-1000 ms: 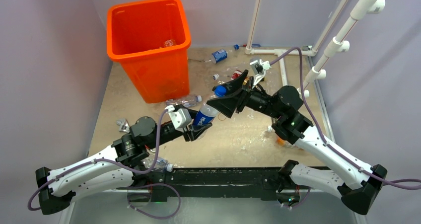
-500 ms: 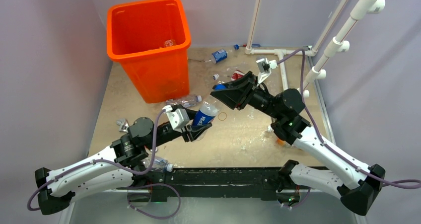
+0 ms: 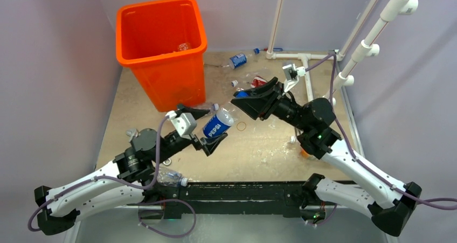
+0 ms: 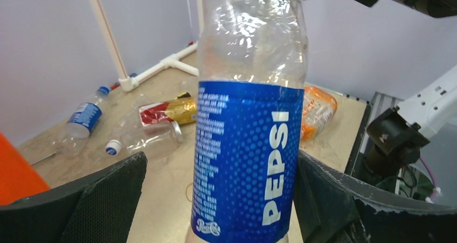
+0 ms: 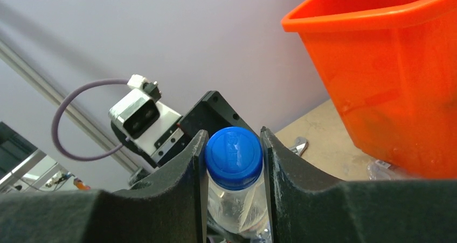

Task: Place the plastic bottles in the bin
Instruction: Pick up the plastic bottle at the center of the board.

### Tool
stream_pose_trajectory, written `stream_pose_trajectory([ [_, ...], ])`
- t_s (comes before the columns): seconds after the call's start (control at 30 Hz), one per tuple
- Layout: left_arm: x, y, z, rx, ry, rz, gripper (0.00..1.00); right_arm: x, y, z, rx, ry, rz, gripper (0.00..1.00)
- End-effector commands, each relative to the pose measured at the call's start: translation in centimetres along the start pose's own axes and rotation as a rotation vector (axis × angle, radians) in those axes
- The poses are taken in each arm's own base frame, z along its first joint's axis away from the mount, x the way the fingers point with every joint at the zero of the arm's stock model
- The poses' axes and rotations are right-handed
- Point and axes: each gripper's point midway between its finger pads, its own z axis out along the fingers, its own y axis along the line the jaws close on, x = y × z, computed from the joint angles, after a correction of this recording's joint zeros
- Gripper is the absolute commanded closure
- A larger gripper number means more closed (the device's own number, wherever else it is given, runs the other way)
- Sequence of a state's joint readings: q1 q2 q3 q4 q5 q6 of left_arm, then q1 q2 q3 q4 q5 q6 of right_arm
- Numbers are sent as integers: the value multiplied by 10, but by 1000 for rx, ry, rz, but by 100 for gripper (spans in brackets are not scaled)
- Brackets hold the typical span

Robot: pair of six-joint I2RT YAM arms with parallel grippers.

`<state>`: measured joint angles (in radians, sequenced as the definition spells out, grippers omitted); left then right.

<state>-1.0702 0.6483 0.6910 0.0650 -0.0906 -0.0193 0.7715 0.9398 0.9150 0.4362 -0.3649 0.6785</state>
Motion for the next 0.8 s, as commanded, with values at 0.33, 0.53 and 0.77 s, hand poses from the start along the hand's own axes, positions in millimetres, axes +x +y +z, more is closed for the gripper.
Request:
stream_pose_trajectory([
  [0.33,-44,56,-35,-304,-179,-42,1,-102,23,-40,127,-349,-336,100],
  [0.53,-60,91,-72,-505,-268,-86,2,-133,37,-31,103,-441,-413,100],
  [0.77,-75,115,-115,-642,-367,-108,5,-153,38,-3,60,-532,-424,100],
])
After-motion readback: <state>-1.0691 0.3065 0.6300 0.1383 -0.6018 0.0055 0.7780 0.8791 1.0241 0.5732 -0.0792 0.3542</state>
